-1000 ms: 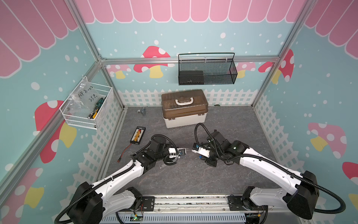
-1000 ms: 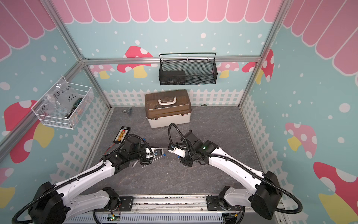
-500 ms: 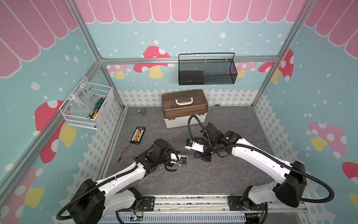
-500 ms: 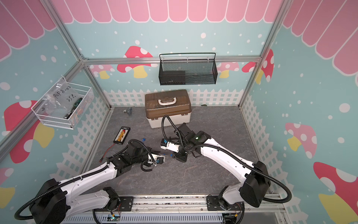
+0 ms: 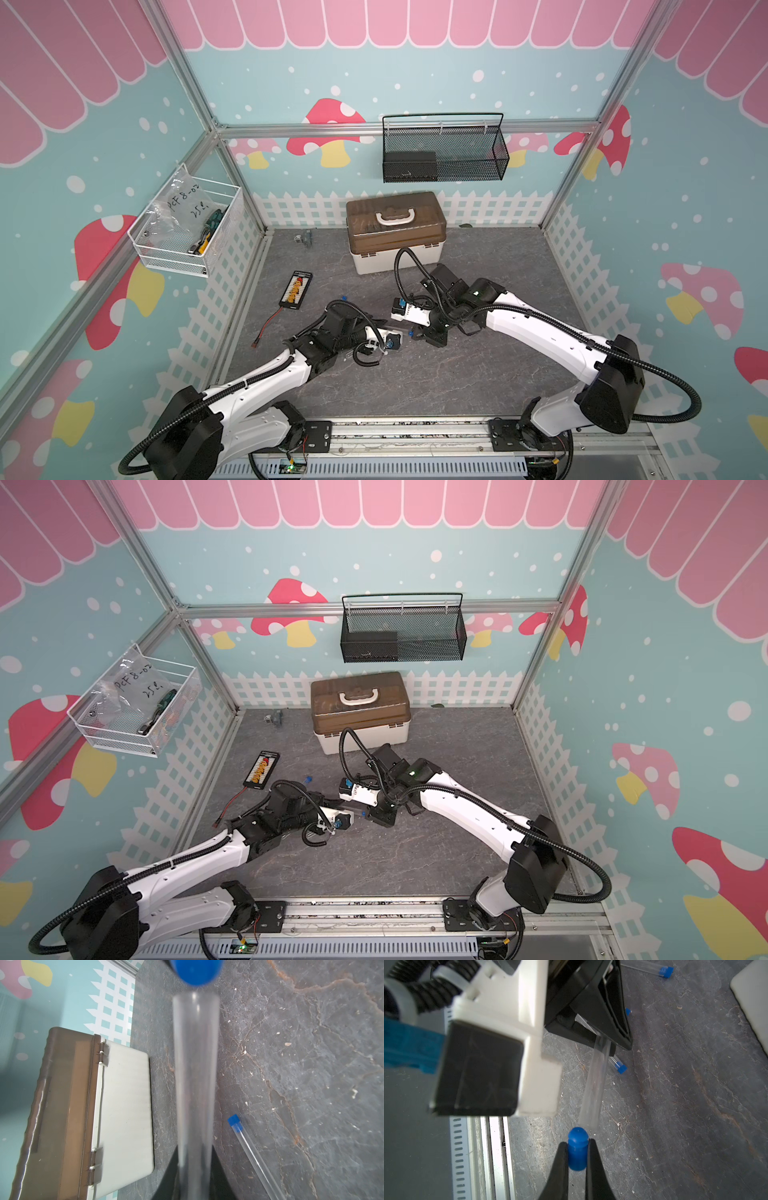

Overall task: Insert stoppers into test tubes
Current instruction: Insert the stopper into the test tube.

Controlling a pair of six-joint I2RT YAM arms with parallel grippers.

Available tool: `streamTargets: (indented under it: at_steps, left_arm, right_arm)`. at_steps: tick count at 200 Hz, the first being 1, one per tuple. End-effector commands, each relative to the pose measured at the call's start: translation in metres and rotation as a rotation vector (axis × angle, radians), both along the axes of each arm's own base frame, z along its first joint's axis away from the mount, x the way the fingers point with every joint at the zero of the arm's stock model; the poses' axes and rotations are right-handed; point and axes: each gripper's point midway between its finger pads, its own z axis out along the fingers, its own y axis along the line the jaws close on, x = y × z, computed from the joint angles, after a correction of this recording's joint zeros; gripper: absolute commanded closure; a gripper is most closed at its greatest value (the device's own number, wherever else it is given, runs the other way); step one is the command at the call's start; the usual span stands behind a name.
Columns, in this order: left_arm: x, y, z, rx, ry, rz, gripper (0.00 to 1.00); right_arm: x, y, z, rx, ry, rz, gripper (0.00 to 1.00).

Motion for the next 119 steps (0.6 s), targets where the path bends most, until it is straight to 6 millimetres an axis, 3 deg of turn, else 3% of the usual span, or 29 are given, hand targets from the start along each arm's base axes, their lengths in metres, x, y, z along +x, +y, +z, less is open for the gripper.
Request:
streamTargets:
  at_steps: [1, 119]
  left_arm:
    - [-0.002, -0.001, 0.003, -0.008, -0.026, -0.013, 1.00]
    - [-0.007, -0.006, 0.009, -0.041, -0.031, -0.042, 1.00]
  right_arm:
    - [0.001, 0.001, -0.004, -0.023, -0.007, 0.006, 1.00]
    - [0.010, 0.012, -0.006, -0.026, -0.005, -0.009, 1.00]
